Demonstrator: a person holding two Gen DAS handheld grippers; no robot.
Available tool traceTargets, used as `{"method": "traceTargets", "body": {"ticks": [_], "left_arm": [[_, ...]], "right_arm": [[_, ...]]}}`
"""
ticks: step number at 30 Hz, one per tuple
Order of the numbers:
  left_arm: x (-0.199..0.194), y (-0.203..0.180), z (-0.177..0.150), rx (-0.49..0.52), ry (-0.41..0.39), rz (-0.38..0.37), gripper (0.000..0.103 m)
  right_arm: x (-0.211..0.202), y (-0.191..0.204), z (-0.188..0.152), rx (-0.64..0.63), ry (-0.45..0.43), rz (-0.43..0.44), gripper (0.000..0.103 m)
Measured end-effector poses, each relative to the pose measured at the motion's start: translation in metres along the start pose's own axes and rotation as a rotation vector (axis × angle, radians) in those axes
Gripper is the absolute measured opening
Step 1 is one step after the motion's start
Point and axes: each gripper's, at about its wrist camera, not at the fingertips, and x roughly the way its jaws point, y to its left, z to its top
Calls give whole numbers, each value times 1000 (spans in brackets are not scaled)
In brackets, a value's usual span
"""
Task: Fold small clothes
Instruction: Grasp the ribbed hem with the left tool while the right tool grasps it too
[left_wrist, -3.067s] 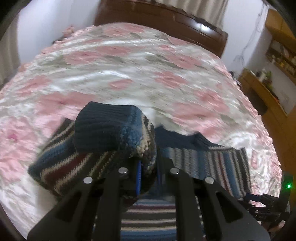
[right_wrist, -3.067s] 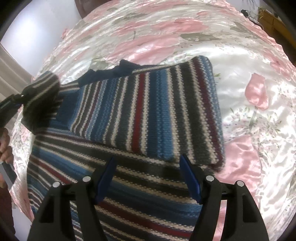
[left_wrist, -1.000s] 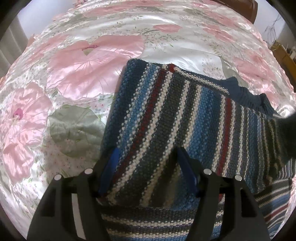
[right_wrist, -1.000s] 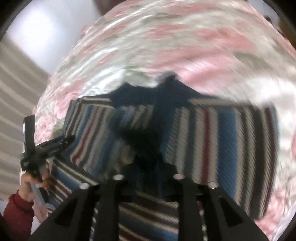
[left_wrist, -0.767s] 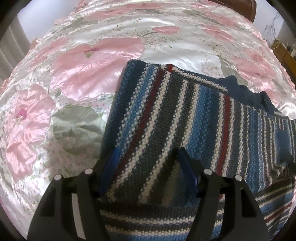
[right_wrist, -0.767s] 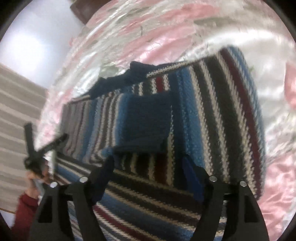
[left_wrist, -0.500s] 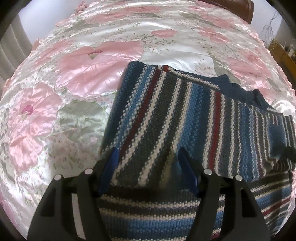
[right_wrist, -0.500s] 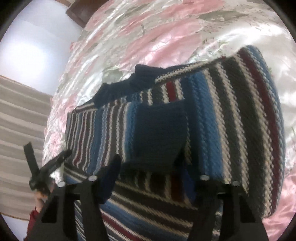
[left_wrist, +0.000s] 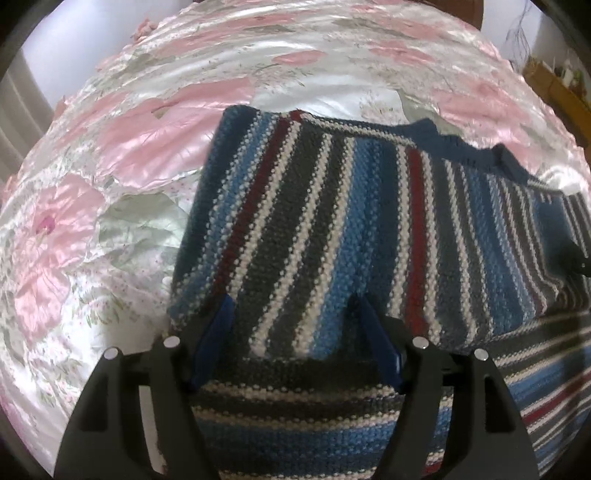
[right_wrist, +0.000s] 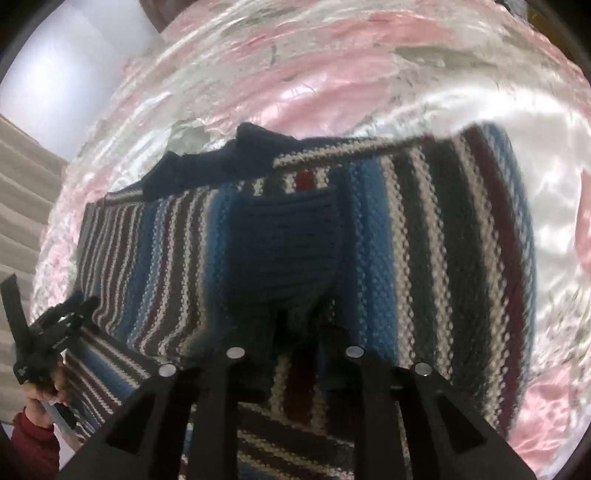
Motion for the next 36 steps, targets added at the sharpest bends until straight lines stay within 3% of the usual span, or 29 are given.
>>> {"method": "traceTargets", "body": {"ticks": [6,12,21,24,26,31,36], "left_arm": [[-37,13,-6,-29,15,-62,73],[-86,34,-67,30,68,-41,84],[-121,66,-183,-31,215,-78,84],[-127,75,-214,-80,237,-74,85],[-127,76,-231,-99,266,-113,85],[-126,64,-260,-110,287,-167,85],[-125,47,-266,-86,267,-126,85]], "right_arm": [[-45,5,-18,-36,-53,-20,52],[-105,8,-85,-93,-57,-23,66],[-144,-7,-230,-54,13,-82,77],[-147,-12,-268,-8,43,-65,77],[-145,-14,-289,23,68,-52,78],[-139,-18,-316,80,86,-46,78],[-129,-15,-330,108,105,-21,79]]}}
